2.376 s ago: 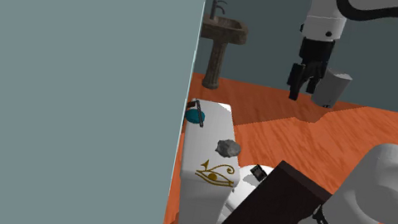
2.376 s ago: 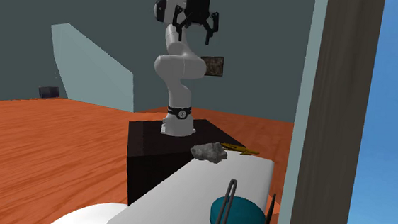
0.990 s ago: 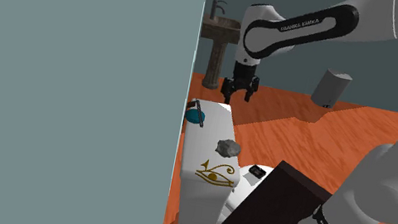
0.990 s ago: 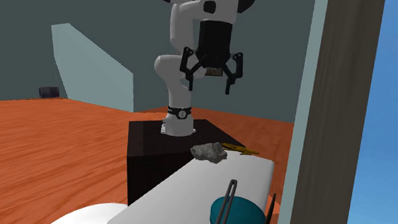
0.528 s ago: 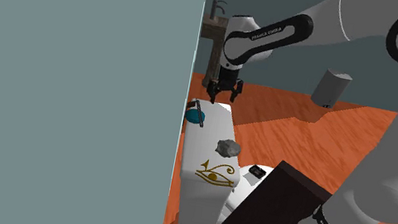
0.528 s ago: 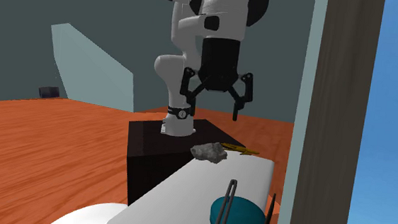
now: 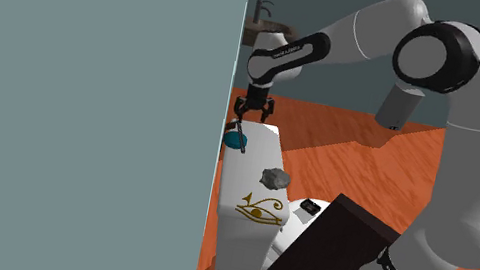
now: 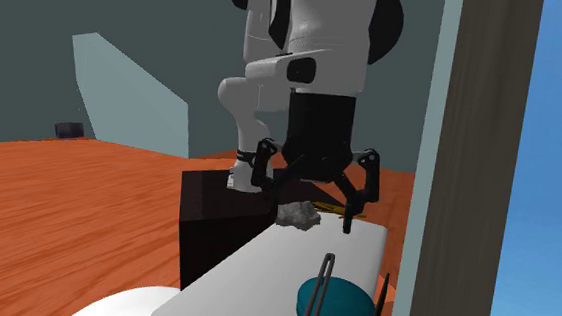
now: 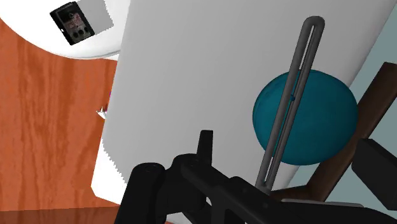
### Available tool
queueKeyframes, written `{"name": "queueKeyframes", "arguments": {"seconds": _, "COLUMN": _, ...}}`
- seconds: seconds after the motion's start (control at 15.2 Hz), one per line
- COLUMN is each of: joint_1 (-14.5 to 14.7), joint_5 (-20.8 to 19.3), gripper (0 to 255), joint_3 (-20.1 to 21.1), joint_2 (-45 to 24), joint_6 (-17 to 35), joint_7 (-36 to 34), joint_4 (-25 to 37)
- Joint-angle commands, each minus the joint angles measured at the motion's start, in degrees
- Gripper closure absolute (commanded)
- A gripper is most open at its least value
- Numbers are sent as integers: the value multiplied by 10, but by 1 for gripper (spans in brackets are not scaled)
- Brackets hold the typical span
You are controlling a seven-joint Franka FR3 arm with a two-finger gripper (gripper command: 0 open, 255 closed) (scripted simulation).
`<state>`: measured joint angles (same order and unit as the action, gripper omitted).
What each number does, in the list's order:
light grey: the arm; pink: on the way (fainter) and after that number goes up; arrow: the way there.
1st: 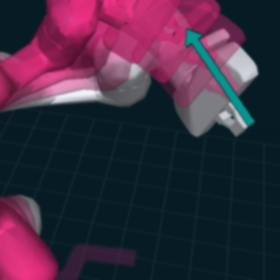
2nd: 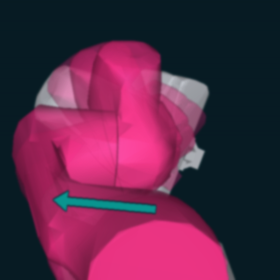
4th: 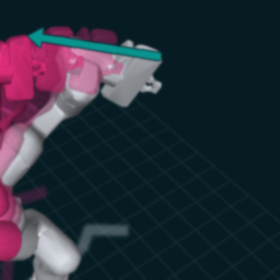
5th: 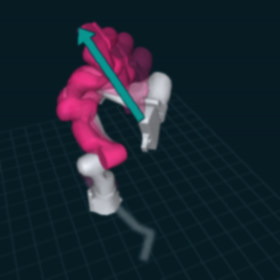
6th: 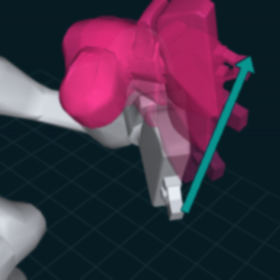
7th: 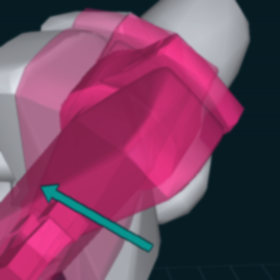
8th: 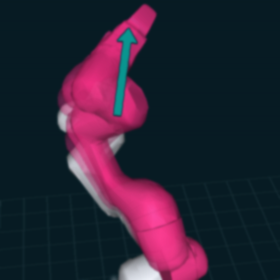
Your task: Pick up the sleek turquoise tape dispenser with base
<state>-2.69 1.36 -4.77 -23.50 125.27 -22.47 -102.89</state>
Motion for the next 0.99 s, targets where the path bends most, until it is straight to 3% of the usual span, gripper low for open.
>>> {"name": "queueKeyframes", "arguments": {"seconds": 0.0, "joint_1": -5, "joint_5": 5, "gripper": 0, "joint_3": -2, "joint_2": -44, "joint_6": 3, "joint_7": -5, "joint_4": 47}}
{"name": "queueKeyframes", "arguments": {"seconds": 0.33, "joint_1": -17, "joint_5": 16, "gripper": 0, "joint_3": -5, "joint_2": -157, "joint_6": -9, "joint_7": -20, "joint_4": 184}}
{"name": "queueKeyframes", "arguments": {"seconds": 0.92, "joint_1": -18, "joint_5": 19, "gripper": 0, "joint_3": -3, "joint_2": -190, "joint_6": 30, "joint_7": -19, "joint_4": 178}}
